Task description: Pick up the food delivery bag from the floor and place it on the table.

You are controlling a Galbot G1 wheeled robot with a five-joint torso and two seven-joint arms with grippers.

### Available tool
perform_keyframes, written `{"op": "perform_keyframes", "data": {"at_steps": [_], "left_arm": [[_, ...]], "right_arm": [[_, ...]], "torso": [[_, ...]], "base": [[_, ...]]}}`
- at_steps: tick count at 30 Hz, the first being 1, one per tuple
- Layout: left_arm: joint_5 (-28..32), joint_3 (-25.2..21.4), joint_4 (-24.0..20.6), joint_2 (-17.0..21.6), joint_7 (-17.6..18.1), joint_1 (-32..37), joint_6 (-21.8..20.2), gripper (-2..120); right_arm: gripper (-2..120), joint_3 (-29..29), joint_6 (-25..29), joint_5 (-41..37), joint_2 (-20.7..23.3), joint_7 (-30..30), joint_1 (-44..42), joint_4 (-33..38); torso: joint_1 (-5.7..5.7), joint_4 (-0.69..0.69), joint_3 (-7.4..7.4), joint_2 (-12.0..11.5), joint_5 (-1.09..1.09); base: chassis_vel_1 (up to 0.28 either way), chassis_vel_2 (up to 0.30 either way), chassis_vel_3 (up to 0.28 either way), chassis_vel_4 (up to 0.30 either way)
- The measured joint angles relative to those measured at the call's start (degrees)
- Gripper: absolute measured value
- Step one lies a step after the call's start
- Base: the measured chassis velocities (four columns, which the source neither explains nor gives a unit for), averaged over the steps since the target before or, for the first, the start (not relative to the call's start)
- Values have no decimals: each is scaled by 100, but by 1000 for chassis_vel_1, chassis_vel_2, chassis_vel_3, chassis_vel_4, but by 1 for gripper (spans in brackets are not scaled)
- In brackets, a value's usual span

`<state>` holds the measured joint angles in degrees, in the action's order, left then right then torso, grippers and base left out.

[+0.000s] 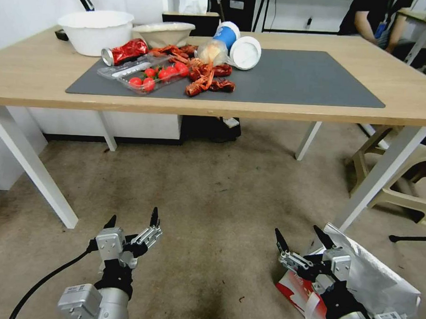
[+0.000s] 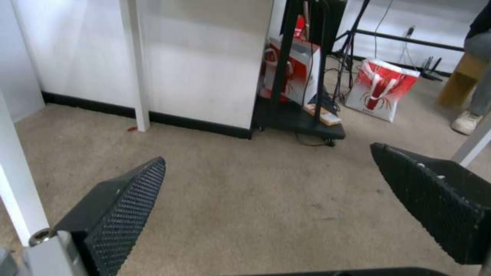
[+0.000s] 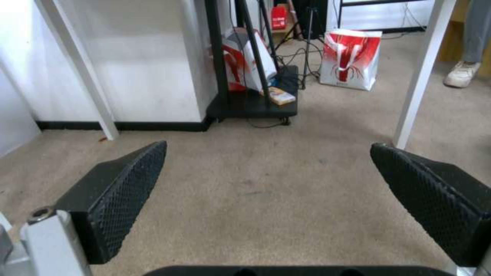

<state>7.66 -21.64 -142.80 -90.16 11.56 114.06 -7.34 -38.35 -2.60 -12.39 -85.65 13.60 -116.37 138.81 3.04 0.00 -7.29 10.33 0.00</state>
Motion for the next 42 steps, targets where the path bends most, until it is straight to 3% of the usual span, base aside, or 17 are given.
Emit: {"op": "perform_keyframes", "data": {"at_steps": [36, 42], "left_arm": [[-55, -12, 47, 40, -77, 36, 12, 100], [-58, -10, 51, 38, -76, 59, 36, 100]], "right_arm": [[100, 24, -16, -24, -15, -14, 85, -76], [100, 29, -15, -24, -2, -16, 86, -83]], "torso": [[-99, 0, 726, -826, 0], [-116, 0, 729, -899, 0]], "base": [[0, 0, 0, 0], [0, 0, 0, 0]]}}
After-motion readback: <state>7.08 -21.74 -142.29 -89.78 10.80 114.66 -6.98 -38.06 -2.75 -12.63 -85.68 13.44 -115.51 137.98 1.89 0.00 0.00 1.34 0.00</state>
